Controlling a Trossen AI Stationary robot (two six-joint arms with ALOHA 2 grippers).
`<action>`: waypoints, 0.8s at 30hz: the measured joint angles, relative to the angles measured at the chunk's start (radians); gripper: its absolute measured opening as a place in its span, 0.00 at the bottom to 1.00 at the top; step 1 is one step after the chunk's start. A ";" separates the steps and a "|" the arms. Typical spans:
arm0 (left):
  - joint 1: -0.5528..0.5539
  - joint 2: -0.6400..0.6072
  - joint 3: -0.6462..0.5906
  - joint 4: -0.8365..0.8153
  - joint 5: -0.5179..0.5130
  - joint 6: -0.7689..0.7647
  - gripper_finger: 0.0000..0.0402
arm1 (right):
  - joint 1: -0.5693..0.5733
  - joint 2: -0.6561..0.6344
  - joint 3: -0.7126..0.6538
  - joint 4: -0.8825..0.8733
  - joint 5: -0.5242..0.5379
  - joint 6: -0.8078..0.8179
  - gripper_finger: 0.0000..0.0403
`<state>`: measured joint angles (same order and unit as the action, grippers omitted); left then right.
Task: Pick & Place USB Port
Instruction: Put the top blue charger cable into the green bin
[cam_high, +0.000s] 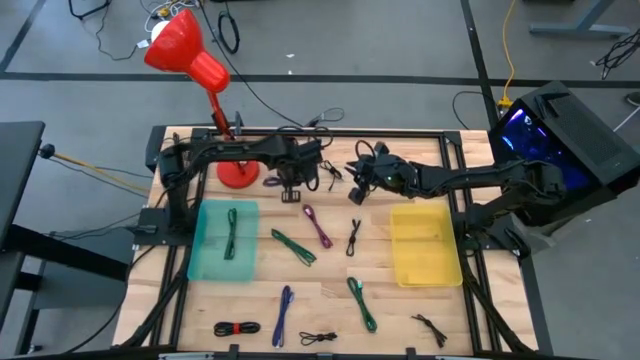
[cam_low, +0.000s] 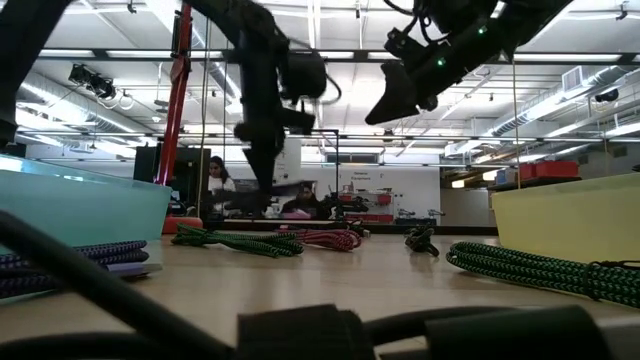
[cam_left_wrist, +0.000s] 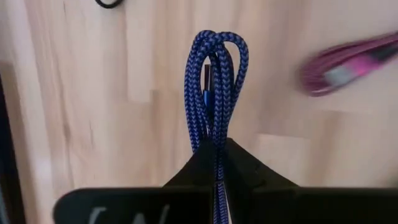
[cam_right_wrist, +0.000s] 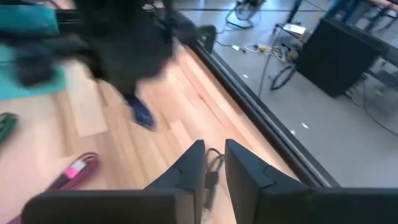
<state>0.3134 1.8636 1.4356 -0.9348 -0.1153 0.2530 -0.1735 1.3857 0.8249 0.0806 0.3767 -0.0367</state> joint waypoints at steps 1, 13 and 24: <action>-0.015 -0.023 -0.001 -0.016 -0.001 -0.034 0.03 | -0.006 0.000 -0.004 -0.005 0.000 0.003 0.16; -0.259 -0.354 -0.039 -0.261 -0.094 -0.567 0.03 | -0.043 0.000 -0.121 0.015 -0.001 0.082 0.16; -0.592 -0.481 -0.039 -0.597 -0.341 -1.272 0.03 | -0.041 0.000 -0.137 0.105 -0.034 0.089 0.16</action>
<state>-0.2786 1.3827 1.3968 -1.5319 -0.4558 -1.0190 -0.2146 1.3858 0.6876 0.1855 0.3428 0.0523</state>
